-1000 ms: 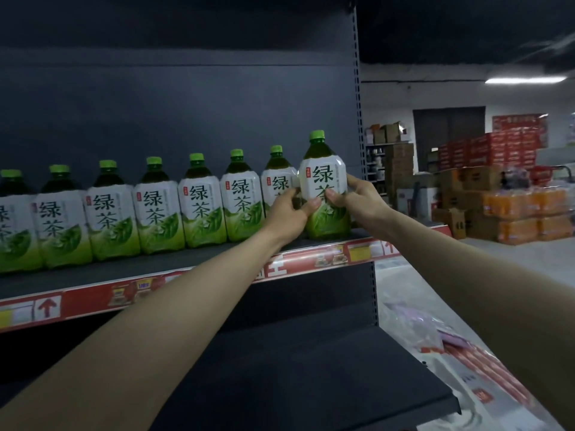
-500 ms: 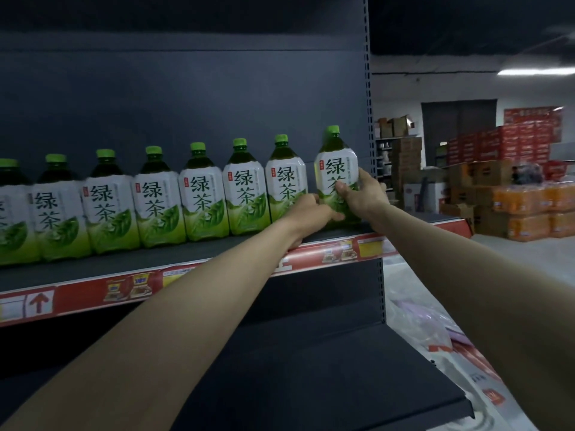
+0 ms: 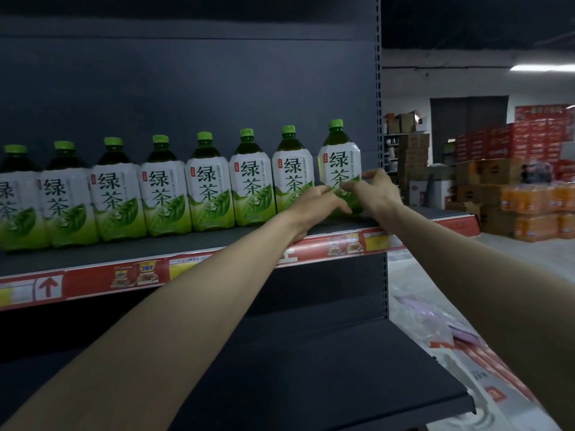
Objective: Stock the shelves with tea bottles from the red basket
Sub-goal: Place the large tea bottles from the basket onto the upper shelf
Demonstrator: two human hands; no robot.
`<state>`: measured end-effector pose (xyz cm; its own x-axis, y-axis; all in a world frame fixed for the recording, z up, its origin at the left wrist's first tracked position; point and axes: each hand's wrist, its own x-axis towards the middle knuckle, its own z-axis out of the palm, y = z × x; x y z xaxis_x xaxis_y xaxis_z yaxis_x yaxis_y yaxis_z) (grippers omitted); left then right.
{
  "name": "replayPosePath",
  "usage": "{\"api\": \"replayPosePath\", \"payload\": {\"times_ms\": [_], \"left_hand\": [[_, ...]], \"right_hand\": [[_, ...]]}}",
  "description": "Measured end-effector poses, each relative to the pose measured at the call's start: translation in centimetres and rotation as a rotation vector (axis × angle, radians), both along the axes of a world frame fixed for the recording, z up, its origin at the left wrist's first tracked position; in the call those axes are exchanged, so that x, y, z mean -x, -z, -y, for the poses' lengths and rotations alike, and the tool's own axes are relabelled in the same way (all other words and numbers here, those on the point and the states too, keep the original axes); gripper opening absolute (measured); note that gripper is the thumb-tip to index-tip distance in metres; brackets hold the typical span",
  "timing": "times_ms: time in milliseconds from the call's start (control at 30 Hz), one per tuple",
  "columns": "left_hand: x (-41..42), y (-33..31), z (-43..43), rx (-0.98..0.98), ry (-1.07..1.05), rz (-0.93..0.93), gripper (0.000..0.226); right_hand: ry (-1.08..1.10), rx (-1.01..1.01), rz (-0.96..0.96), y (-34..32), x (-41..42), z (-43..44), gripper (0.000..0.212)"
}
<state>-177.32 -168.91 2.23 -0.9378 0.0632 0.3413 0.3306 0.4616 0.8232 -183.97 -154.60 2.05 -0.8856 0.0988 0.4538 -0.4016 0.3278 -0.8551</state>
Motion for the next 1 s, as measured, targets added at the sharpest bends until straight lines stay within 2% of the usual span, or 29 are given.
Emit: {"api": "replayPosePath", "payload": {"times_ms": [167, 300, 367, 433, 533, 633, 700, 800, 900, 1000], "left_hand": [[-0.2, 0.0, -0.3, 0.042, 0.034, 0.055, 0.059], [-0.2, 0.0, -0.3, 0.036, 0.026, 0.076, 0.057], [-0.1, 0.0, -0.2, 0.038, 0.015, 0.082, 0.065], [-0.2, 0.0, -0.1, 0.037, 0.018, 0.079, 0.071], [-0.3, 0.1, 0.0, -0.007, -0.025, 0.016, 0.051], [-0.9, 0.2, 0.5, -0.188, -0.149, -0.151, 0.037], [-2.5, 0.2, 0.9, -0.251, -0.175, -0.222, 0.032], [-7.0, 1.1, 1.8, -0.268, -0.096, -0.247, 0.029], [-12.8, 4.3, 3.6, -0.429, -0.008, -0.224, 0.029], [-18.2, 9.3, 6.2, -0.431, -0.052, -0.222, 0.030]], "right_hand": [[-0.167, -0.052, 0.062, -0.2, 0.7, 0.1, 0.089], [-0.272, -0.101, 0.100, -0.5, -0.2, 0.5, 0.066], [-0.313, -0.117, 0.123, -0.7, -0.3, 0.6, 0.059], [-0.320, -0.135, 0.129, -0.6, 0.1, 0.6, 0.063], [-0.185, -0.166, 0.068, -0.2, -0.2, 1.1, 0.073], [-0.003, -0.171, -0.121, 0.2, -2.3, 1.5, 0.055], [0.043, -0.170, -0.247, 0.6, -4.2, 1.8, 0.041], [0.017, -0.119, -0.346, 2.2, -8.2, 2.8, 0.025], [-0.077, -0.055, -0.395, 5.4, -13.9, 4.7, 0.016], [-0.145, -0.001, -0.383, 10.1, -19.1, 6.1, 0.014]]}}
